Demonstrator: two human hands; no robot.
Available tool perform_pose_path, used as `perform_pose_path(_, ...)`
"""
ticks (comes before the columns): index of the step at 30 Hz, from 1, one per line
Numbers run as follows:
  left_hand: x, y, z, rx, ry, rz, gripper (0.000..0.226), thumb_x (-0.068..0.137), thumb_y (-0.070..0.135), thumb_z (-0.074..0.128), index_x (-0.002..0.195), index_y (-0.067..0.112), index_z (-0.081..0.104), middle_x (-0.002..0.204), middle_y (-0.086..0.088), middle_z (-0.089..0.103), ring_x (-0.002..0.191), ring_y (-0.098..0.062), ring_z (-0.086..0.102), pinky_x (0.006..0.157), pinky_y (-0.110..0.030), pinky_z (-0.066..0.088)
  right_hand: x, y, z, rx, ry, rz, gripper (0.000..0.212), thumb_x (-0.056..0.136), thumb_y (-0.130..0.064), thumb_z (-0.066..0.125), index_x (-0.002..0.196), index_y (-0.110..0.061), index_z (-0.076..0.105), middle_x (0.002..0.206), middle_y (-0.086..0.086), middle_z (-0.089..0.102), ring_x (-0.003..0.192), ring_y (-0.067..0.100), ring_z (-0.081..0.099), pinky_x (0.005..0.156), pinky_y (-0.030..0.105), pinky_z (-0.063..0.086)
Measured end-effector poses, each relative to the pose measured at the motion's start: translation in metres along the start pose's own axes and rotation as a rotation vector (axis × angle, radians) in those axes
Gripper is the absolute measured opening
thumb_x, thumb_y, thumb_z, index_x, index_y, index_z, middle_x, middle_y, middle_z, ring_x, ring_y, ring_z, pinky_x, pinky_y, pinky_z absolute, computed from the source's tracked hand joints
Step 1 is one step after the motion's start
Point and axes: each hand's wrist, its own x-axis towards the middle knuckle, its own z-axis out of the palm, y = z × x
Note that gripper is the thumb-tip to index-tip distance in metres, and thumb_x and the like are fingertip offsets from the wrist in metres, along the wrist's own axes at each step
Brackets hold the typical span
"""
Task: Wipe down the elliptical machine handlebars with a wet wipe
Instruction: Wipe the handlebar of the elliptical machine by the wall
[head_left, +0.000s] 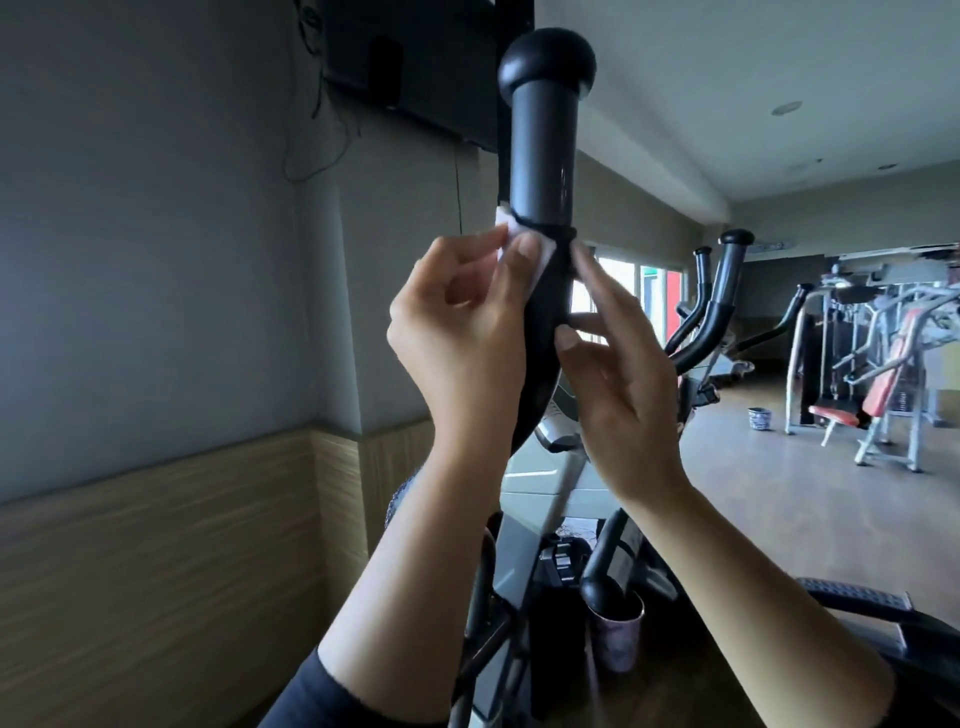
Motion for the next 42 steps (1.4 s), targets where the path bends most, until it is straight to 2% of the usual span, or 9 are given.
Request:
perform_pose_path(2, -0.008, -0.002, 0.0, 0.042, 0.019, 0.026, 0.009, 0.078, 0.026, 0.079, 0.085, 0.022, 0.074, 0.074, -0.008, 0.07, 0.066, -0.013, 0.065, 0.071, -0.04, 0.057, -0.001, 0.0, -0.001, 0.007, -0.006, 0.001, 0.048, 0.097, -0.001, 0.046, 0.143, -0.008, 0.036, 0.139, -0.004, 0.048, 0.112, 0.013, 0.059, 0.084, 0.025, 0.053)
perform_pose_path(6, -0.019, -0.007, -0.007, 0.103, 0.035, 0.07, 0.01, 0.076, 0.028, 0.08, 0.083, 0.025, 0.074, 0.075, -0.005, 0.07, 0.069, -0.012, 0.067, 0.071, -0.039, 0.056, -0.002, 0.004, -0.002, 0.02, -0.015, 0.015, 0.049, 0.097, -0.005, 0.047, 0.144, -0.008, 0.037, 0.145, 0.007, 0.045, 0.125, 0.029, 0.052, 0.094, 0.052, 0.05)
perform_pose_path(10, -0.001, 0.007, 0.006, 0.13, 0.04, 0.107, 0.008, 0.076, 0.032, 0.079, 0.077, 0.029, 0.071, 0.076, 0.001, 0.071, 0.068, -0.004, 0.067, 0.073, -0.035, 0.056, -0.002, 0.003, -0.001, 0.069, -0.017, 0.032, 0.049, 0.096, 0.0, 0.047, 0.143, -0.011, 0.036, 0.14, 0.006, 0.047, 0.108, 0.018, 0.059, 0.078, 0.024, 0.052)
perform_pose_path(21, 0.005, 0.002, 0.002, -0.03, -0.009, 0.003, 0.007, 0.076, 0.026, 0.081, 0.077, 0.026, 0.074, 0.065, 0.002, 0.07, 0.067, -0.014, 0.068, 0.072, -0.042, 0.057, -0.006, -0.004, 0.005, -0.023, 0.035, 0.027, 0.049, 0.097, 0.001, 0.044, 0.142, -0.014, 0.035, 0.139, -0.004, 0.047, 0.111, 0.014, 0.06, 0.083, 0.021, 0.05)
perform_pose_path(24, -0.001, -0.007, -0.008, -0.079, -0.059, -0.039, 0.007, 0.076, 0.025, 0.08, 0.082, 0.022, 0.076, 0.071, -0.002, 0.072, 0.068, -0.013, 0.068, 0.072, -0.036, 0.057, -0.005, -0.01, 0.009, -0.072, 0.053, 0.035, 0.05, 0.095, 0.006, 0.043, 0.142, -0.01, 0.036, 0.141, -0.003, 0.045, 0.12, 0.006, 0.054, 0.09, 0.014, 0.044)
perform_pose_path(27, 0.009, -0.005, -0.007, -0.15, -0.108, -0.086, 0.011, 0.076, 0.021, 0.08, 0.085, 0.016, 0.078, 0.072, 0.002, 0.073, 0.064, -0.001, 0.065, 0.066, -0.021, 0.053, -0.003, -0.014, 0.014, -0.187, 0.084, 0.013, 0.051, 0.093, 0.013, 0.042, 0.14, -0.008, 0.037, 0.139, -0.003, 0.044, 0.124, -0.007, 0.045, 0.091, 0.004, 0.037)
perform_pose_path(36, 0.01, -0.025, -0.032, -0.255, -0.348, -0.219, 0.013, 0.078, 0.021, 0.078, 0.09, 0.016, 0.078, 0.073, 0.013, 0.073, 0.061, 0.01, 0.06, 0.062, -0.009, 0.045, -0.009, -0.022, 0.027, -0.33, 0.125, 0.083, 0.048, 0.099, -0.001, 0.039, 0.141, -0.025, 0.035, 0.146, -0.01, 0.04, 0.138, 0.0, 0.034, 0.11, 0.018, 0.029)
perform_pose_path(39, 0.027, -0.02, -0.024, -0.342, -0.38, -0.234, 0.006, 0.078, 0.014, 0.078, 0.083, 0.017, 0.076, 0.061, 0.023, 0.067, 0.055, 0.011, 0.058, 0.058, -0.008, 0.045, -0.014, -0.021, 0.031, -0.335, 0.149, 0.115, 0.046, 0.101, -0.006, 0.04, 0.143, -0.021, 0.035, 0.149, -0.006, 0.04, 0.14, 0.006, 0.033, 0.115, 0.031, 0.028)
perform_pose_path(42, 0.034, -0.019, -0.019, -0.394, -0.381, -0.227, 0.005, 0.078, 0.013, 0.078, 0.079, 0.015, 0.073, 0.059, 0.017, 0.066, 0.055, 0.009, 0.057, 0.059, -0.009, 0.045, -0.017, -0.022, 0.034, -0.322, 0.178, 0.154, 0.046, 0.1, -0.01, 0.042, 0.143, -0.021, 0.035, 0.149, -0.005, 0.041, 0.14, 0.006, 0.033, 0.116, 0.035, 0.028)
